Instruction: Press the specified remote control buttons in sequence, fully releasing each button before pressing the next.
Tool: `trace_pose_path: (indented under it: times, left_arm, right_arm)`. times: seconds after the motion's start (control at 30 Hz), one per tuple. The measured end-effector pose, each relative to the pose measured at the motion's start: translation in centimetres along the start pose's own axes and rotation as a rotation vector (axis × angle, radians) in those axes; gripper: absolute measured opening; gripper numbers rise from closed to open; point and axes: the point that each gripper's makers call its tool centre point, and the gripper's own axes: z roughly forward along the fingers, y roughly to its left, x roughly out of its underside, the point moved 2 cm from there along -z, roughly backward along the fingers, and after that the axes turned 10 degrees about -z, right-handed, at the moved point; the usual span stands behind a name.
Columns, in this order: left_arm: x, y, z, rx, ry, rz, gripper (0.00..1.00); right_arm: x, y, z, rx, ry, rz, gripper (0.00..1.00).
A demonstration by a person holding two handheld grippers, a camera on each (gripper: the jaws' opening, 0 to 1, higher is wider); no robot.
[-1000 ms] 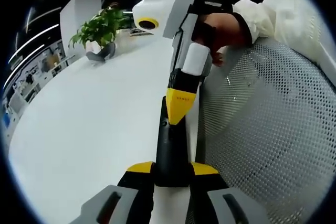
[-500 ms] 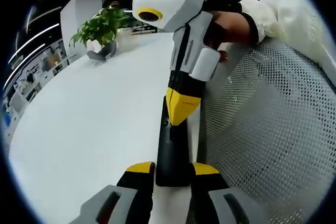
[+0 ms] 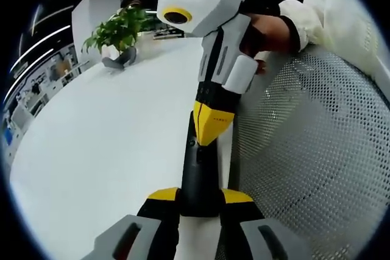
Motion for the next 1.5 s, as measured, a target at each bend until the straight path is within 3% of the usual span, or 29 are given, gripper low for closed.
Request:
trace_pose_path:
  times: [0.73,1.13,1.2,1.37,1.5]
  left_arm:
    - [0.1,0.0,0.1,0.002,0.003,0.003,0.24]
    - [0.1,0.2,0.3,0.009,0.0,0.011,0.24]
    - [0.1,0.3,0.3,0.008,0.001,0.013,0.24]
    - [0.0,0.3,0.3,0.011,-0.001,0.018,0.24]
    - [0.0,0.3,0.3,0.013,-0.001,0.019,0.24]
  right_arm:
    - [0.0,0.1,-0.1,-0.008,0.0,0.006,0.0]
    - [0.9,0.9,0.1,-0.052,0.054,0.018,0.0]
    - [1.6,1.4,0.2,-0.084,0.102,0.026,0.0]
    - [1.5,1.5,0.3,-0.075,0.097,0.012,0.0]
    - [2.2,0.8,0.6,-0.049,0.138,0.016,0.0]
